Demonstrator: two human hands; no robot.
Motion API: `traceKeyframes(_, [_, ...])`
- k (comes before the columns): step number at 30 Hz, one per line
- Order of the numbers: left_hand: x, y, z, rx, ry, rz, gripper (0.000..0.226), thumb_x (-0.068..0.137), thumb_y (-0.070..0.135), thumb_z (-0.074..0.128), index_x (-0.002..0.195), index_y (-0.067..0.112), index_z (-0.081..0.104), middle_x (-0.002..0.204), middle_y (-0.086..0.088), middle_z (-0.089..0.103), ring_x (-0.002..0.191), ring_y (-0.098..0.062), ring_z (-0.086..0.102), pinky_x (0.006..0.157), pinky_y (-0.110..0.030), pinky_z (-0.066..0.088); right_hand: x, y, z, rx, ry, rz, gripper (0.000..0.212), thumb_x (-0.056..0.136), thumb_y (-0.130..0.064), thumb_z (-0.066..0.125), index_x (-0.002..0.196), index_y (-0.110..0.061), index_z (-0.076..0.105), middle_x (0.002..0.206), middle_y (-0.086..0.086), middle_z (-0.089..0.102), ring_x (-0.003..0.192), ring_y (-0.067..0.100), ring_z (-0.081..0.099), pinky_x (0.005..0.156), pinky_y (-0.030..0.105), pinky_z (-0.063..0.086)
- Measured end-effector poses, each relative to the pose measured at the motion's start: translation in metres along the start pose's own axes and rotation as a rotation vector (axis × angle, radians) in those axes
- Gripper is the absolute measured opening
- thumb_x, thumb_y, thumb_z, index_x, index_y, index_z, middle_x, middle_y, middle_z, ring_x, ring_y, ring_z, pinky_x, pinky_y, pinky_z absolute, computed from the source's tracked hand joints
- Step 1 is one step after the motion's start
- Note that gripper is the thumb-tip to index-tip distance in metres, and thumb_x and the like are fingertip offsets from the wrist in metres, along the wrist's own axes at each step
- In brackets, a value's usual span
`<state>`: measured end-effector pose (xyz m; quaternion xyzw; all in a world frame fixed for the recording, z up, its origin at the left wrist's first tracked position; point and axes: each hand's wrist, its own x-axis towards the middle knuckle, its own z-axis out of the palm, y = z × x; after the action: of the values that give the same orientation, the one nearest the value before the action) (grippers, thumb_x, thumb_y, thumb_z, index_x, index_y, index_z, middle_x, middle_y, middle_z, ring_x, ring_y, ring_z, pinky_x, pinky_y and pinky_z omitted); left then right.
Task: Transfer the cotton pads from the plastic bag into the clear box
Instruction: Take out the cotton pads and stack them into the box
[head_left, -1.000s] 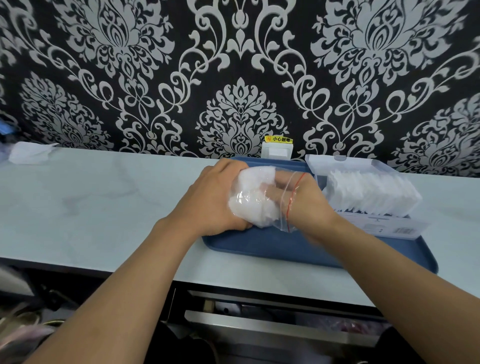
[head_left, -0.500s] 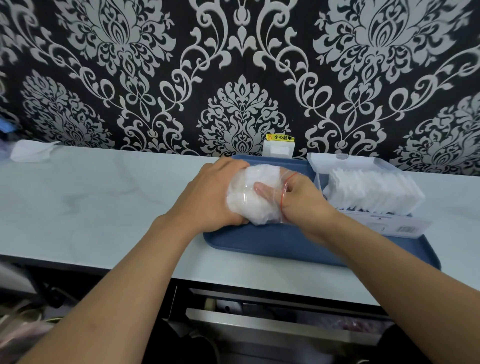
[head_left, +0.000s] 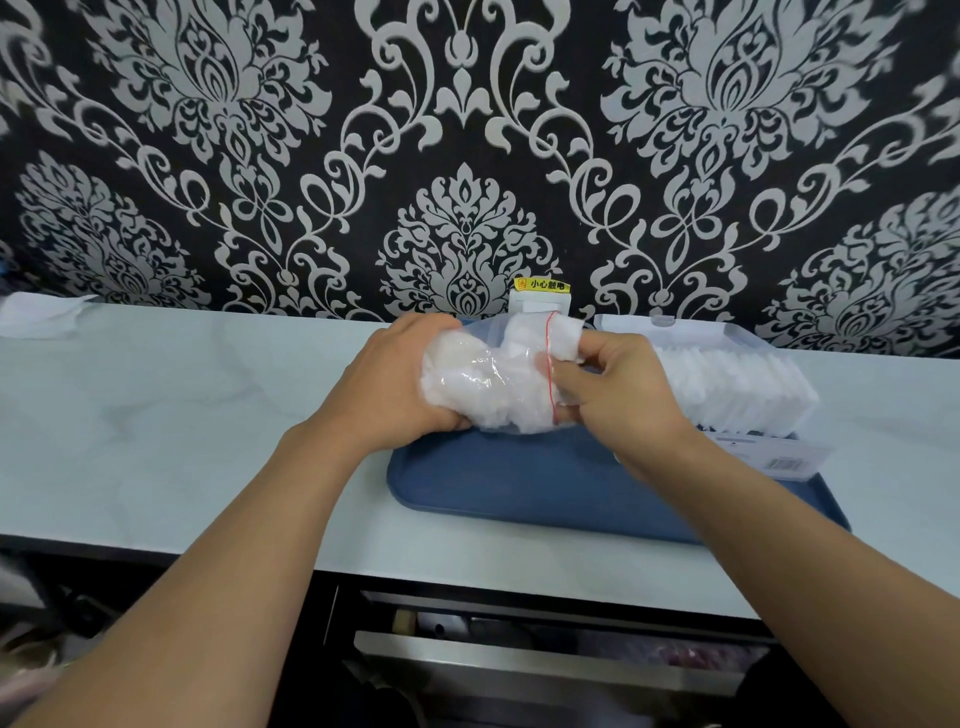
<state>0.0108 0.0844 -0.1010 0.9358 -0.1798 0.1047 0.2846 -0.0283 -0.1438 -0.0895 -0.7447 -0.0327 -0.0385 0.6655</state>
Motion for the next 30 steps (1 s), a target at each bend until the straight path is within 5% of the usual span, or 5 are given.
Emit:
traceKeyframes(7, [0.002, -0.002, 0.003, -0.009, -0.006, -0.017, 0.101, 0.039, 0.06, 0.086, 0.132, 0.037, 0.052, 0.125, 0.012, 0.055, 0.115, -0.013, 0.056, 0.097, -0.038, 0.05, 0.001, -0.004, 0.0, -0.151, -0.19, 0.157, 0.053, 0.062, -0.038, 0.079, 0.111, -0.02, 0.07, 0.101, -0.005, 0.077, 0.094, 0.016, 0.073, 0.081, 0.035, 0.059])
traceKeyframes(10, [0.002, -0.004, 0.002, -0.005, -0.012, -0.019, 0.098, 0.041, 0.056, 0.089, 0.13, 0.036, 0.053, 0.122, 0.012, 0.056, 0.111, -0.011, 0.056, 0.092, -0.03, 0.048, -0.002, -0.009, -0.003, -0.012, -0.302, 0.148, 0.038, 0.083, -0.019, 0.08, 0.119, -0.015, 0.068, 0.109, 0.002, 0.077, 0.098, 0.016, 0.074, 0.078, 0.03, 0.059])
traceKeyframes(14, [0.0, 0.002, 0.001, 0.012, -0.027, -0.007, 0.09, 0.042, 0.059, 0.082, 0.125, 0.039, 0.053, 0.123, 0.013, 0.055, 0.111, -0.013, 0.056, 0.093, -0.04, 0.051, -0.003, -0.012, -0.002, 0.024, -0.39, 0.16, 0.038, 0.079, -0.008, 0.083, 0.114, -0.012, 0.071, 0.103, 0.013, 0.077, 0.087, 0.018, 0.073, 0.072, 0.03, 0.059])
traceKeyframes(19, [0.003, 0.008, 0.006, 0.032, -0.04, 0.01, 0.08, 0.046, 0.059, 0.079, 0.12, 0.042, 0.054, 0.121, 0.015, 0.055, 0.115, -0.017, 0.054, 0.092, -0.045, 0.052, 0.004, -0.002, 0.012, -0.413, -0.14, 0.018, 0.029, 0.054, -0.029, 0.083, 0.078, -0.023, 0.069, 0.073, -0.004, 0.072, 0.067, 0.011, 0.066, 0.066, 0.036, 0.06])
traceKeyframes(30, [0.021, 0.006, 0.009, 0.084, -0.031, 0.007, 0.073, 0.044, 0.056, 0.07, 0.114, 0.042, 0.053, 0.111, 0.014, 0.057, 0.108, -0.022, 0.054, 0.086, -0.046, 0.052, 0.002, -0.01, -0.008, -0.355, -0.066, -0.043, 0.014, 0.078, -0.014, 0.076, 0.092, -0.012, 0.075, 0.088, 0.006, 0.078, 0.081, 0.013, 0.072, 0.076, 0.037, 0.058])
